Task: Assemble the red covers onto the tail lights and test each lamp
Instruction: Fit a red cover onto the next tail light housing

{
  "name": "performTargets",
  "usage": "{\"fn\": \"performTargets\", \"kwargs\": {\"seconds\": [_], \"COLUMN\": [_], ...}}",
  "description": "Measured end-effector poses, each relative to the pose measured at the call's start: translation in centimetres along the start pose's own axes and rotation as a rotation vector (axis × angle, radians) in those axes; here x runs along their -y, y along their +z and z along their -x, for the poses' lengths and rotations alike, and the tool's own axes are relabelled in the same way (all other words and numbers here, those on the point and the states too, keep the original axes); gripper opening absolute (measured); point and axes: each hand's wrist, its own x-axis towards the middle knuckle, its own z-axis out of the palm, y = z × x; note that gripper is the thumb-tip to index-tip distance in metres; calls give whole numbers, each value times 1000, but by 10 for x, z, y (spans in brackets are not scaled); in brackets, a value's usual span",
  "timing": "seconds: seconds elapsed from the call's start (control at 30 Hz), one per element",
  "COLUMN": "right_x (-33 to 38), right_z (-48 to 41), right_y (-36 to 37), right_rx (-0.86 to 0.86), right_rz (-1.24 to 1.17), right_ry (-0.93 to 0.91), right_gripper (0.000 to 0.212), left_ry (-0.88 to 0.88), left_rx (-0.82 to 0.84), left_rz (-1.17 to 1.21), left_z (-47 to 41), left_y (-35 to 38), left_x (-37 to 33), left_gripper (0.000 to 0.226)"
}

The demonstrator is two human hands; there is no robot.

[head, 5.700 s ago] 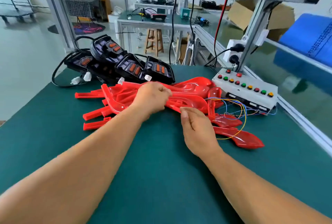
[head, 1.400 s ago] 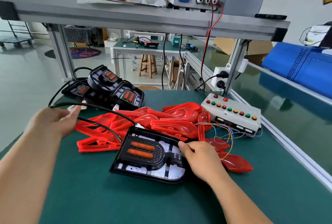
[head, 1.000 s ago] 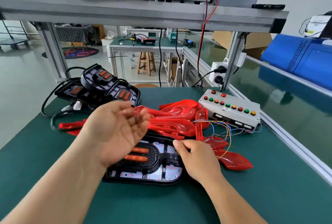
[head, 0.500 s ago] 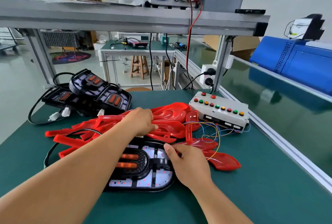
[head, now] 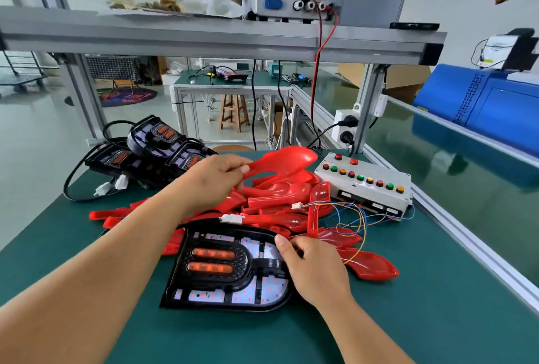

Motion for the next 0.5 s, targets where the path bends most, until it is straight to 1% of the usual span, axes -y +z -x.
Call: {"fn": "performTargets", "kwargs": {"seconds": [0.03,0.07,0.1,0.13,0.2,0.27,0.37,0.5], "right_x": [0,0,0,-1,-1,-1,-1,-1], "right_z": [0,0,0,0,-1,-2,-2,-3], "right_y": [0,0,1,1,1,2,2,1], "right_rx": [-3,-5,-7,-7,-2,-1,-3,12], "right_rz": [-3,-6,-11,-16,-21,-16,-19,-24], "right_ry": [-4,-7,-8,-7,-6,-6,-13,-19], "right_gripper": [59,59,59,59,58,56,54,47], "left_ry": [-25,-37,-19,26,129,169,192,217], "left_rx": [30,59,75,65,-9,-56,-62,-33], "left_rz": [102,155,169,163,102,47,-83,-144], "left_z": [12,24,36,46,62,73,82,92], "left_y": [-3,-4,-4,-3,-1,-1,-4,-9], "left_x": [0,1,5,9,15,18,25,25], "left_gripper": [38,48,49,41,28,32,35,21]}}
